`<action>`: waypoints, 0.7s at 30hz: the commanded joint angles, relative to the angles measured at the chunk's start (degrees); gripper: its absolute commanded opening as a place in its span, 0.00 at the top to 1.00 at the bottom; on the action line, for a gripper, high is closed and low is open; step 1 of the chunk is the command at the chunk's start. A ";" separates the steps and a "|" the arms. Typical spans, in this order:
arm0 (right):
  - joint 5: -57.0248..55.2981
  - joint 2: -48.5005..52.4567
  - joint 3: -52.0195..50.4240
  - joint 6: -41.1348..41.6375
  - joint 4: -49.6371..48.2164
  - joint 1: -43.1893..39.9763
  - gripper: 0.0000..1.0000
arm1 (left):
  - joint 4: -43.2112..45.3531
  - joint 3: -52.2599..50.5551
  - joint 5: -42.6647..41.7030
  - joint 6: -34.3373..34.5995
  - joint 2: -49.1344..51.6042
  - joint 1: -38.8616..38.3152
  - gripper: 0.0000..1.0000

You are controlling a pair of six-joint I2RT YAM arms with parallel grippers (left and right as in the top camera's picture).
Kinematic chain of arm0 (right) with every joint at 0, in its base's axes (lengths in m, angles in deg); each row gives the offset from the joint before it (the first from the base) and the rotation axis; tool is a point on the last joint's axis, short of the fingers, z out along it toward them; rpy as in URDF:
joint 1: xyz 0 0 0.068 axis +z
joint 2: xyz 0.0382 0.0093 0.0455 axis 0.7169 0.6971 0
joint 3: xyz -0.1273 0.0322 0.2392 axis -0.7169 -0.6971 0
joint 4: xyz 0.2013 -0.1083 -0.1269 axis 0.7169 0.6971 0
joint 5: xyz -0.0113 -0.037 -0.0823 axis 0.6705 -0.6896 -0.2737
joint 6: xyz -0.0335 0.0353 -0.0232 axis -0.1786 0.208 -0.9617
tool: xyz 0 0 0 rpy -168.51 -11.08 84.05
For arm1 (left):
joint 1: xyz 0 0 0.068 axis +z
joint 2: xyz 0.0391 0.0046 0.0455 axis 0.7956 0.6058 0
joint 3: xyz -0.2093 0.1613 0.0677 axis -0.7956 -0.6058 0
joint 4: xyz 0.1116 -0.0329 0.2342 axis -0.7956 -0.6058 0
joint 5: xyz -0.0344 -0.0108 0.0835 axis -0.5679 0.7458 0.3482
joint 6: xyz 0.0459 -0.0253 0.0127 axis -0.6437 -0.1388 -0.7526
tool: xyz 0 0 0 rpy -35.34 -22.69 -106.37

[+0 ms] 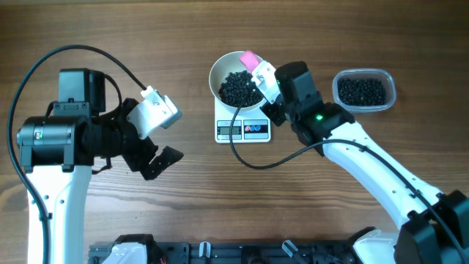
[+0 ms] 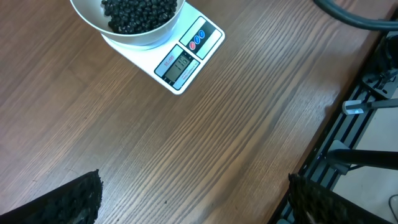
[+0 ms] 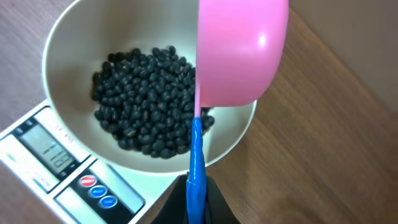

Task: Scoop item into bowl and weigh 150g on scale
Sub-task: 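Tilt the scoop to pour the beans into the white bowl, then return the scoop to the tub and scoop more black beans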

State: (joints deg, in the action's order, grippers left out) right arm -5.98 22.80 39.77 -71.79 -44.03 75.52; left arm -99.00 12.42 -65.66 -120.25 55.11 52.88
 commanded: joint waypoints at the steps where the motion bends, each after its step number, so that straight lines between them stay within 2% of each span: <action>1: -2.84 2.95 1.18 -0.68 -2.12 0.72 0.95 | -0.02 -0.15 -1.11 -1.14 0.24 0.33 0.00; 3: -2.60 3.23 1.25 1.25 -2.73 0.76 0.96 | -0.02 -0.15 -1.11 -1.11 0.24 0.33 0.00; 7: 7.21 3.23 7.06 18.21 -2.38 0.72 0.96 | -0.02 -0.15 -1.11 -1.14 0.22 0.33 0.00; 10: 15.41 3.10 12.28 31.80 2.08 -1.55 0.96 | -0.02 -0.15 -1.11 -1.14 0.24 0.33 0.00; 13: 19.34 -0.17 15.15 41.81 7.96 -9.09 0.96 | -0.02 -0.15 -1.11 -1.11 0.22 0.33 0.00; 15: 19.32 -4.70 15.15 44.33 11.26 -15.45 0.96 | -0.02 -0.15 -1.11 -1.14 0.22 0.33 0.00; 17: 19.17 -10.75 15.15 43.47 16.44 -23.23 0.96 | -0.02 -0.15 -1.11 -1.11 0.22 0.33 0.00; 18: 19.10 -13.03 15.15 41.00 18.86 -26.27 0.96 | -0.02 -0.15 -1.11 -1.14 0.24 0.33 0.00; 19: 18.36 -15.67 15.15 33.14 23.63 -30.47 0.96 | -0.02 -0.15 -1.11 -1.11 0.22 0.33 0.00; 21: 11.74 -17.70 15.15 26.75 34.12 -36.83 0.96 | -0.02 -0.15 -1.11 -1.11 0.24 0.33 0.00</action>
State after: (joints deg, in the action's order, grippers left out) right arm 11.65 8.02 54.21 -34.79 -18.00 45.07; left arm -99.04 12.42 -65.66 -120.25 55.11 52.90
